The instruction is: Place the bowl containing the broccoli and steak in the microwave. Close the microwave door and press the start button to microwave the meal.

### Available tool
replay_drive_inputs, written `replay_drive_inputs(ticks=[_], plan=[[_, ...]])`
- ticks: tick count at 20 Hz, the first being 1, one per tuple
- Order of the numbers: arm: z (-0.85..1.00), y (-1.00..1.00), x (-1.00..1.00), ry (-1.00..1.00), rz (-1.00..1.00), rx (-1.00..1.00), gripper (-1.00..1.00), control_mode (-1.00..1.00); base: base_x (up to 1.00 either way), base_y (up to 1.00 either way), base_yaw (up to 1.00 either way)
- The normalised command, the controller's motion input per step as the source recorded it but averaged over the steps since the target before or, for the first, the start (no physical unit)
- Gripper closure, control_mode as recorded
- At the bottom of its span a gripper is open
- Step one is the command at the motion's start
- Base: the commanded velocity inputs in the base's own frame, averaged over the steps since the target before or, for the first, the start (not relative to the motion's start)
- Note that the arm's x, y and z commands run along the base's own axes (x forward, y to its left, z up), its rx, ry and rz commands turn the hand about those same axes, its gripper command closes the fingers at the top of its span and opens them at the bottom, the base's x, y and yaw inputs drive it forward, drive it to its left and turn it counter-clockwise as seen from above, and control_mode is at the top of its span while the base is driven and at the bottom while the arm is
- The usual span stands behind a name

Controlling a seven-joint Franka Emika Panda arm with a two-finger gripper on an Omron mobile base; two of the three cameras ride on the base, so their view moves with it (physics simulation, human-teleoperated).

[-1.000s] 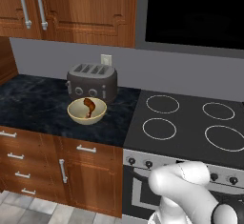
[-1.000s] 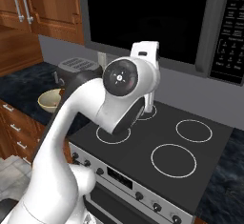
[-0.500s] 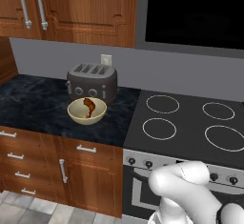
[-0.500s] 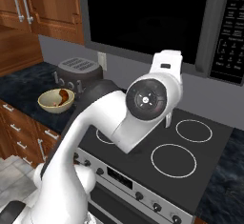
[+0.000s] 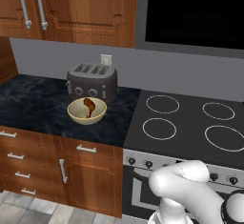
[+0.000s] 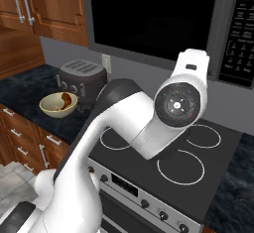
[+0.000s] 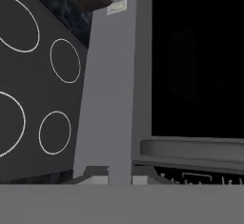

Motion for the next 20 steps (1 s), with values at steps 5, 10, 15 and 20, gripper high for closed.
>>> replay_drive_inputs(ticks=[5, 10, 15, 20], plan=[[0.12, -0.2, 0.03, -0.04, 0.0, 0.11, 1.0, -1.0, 0.0, 0.0, 0.0], [0.06, -0.2, 0.1, -0.04, 0.0, 0.14, 1.0, -1.0, 0.0, 0.0, 0.0], [0.0, -0.14, 0.13, -0.12, 0.0, 0.14, 1.0, -1.0, 0.0, 0.0, 0.0], [0.0, -0.04, 0.09, -0.17, 0.0, 0.14, 1.0, -1.0, 0.0, 0.0, 0.0]])
